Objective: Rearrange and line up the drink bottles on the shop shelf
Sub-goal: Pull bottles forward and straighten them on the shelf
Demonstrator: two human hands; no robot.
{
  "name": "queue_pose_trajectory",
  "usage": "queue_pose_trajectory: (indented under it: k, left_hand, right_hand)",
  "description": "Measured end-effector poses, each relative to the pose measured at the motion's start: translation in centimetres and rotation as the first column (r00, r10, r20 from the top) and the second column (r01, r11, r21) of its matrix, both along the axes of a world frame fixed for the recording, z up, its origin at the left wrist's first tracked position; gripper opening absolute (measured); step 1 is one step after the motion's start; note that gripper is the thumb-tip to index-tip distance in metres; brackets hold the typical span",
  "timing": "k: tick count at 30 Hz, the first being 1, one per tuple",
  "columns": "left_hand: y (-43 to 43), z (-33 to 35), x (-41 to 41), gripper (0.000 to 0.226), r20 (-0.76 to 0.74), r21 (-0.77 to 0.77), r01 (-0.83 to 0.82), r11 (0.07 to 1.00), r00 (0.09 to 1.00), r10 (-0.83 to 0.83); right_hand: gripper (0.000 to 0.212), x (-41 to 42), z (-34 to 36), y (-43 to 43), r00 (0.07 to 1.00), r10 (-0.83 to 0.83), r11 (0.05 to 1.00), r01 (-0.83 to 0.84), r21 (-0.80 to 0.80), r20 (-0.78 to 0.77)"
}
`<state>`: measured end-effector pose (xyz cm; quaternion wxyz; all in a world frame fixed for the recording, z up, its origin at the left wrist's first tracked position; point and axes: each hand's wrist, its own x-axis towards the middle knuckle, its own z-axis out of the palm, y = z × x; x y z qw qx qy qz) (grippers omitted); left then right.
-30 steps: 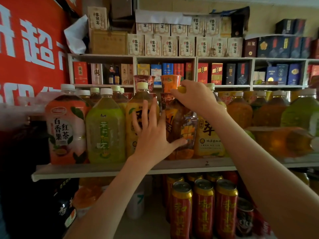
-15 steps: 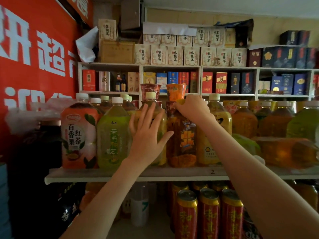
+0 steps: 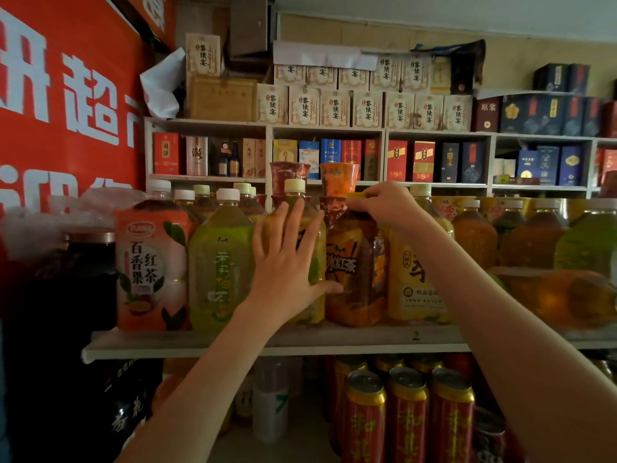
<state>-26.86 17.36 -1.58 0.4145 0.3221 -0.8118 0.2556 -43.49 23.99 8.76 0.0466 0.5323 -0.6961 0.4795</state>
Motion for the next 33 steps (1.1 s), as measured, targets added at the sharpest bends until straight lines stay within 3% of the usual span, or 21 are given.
queue_pose_trajectory:
  k: [6,10,12,15,17,22,28,33]
  left_hand:
    - [0.0,0.1,0.6,0.112,0.014,-0.058,-0.007,0.998,1.000,0.008]
    - [0.2,-0.1,0.1,0.113,0.001,-0.044,-0.029,0.999,1.000,0.029]
    - [0.3,-0.1,-0.3,0.114,-0.006,-0.023,-0.036,0.999,0.999,0.036]
    - [0.5,-0.1,-0.4,0.114,-0.003,0.000,-0.049,0.999,0.999,0.049]
    - [0.5,-0.1,-0.3,0.112,-0.008,0.000,-0.051,0.999,0.999,0.051]
    - [0.7,-0.1,-0.1,0.112,-0.004,-0.007,-0.047,0.999,0.999,0.047]
    - [0.4,0.0,-0.1,0.117,0.012,0.019,-0.043,0.999,0.999,0.043]
    - [1.1,0.1,-0.9,0.115,-0.047,0.077,0.004,0.997,0.999,-0.001]
  right_hand:
    - [0.035,-0.3,0.3,0.2,1.000,0.014,1.000,-0.014,0.025,-0.016]
    - [0.043,0.4,-0.1,-0.6,0.992,-0.017,0.995,0.029,0.092,-0.123]
    - [0.044,1.3,-0.9,-1.3,0.979,-0.092,0.994,0.099,0.035,-0.182]
    - [0.039,2.0,-2.1,-2.1,0.980,-0.167,0.974,0.148,-0.170,-0.104]
    - [0.035,1.7,-2.3,-2.2,0.980,-0.179,0.964,0.158,-0.212,-0.083]
    - [0.032,0.1,-1.4,-0.9,0.997,0.025,0.995,-0.018,-0.101,0.071]
    - [0.028,-0.7,-0.6,0.8,0.943,0.319,0.946,-0.323,0.037,0.094]
    - [0.031,-0.6,-0.7,0.5,0.959,0.285,0.956,-0.284,0.077,0.001]
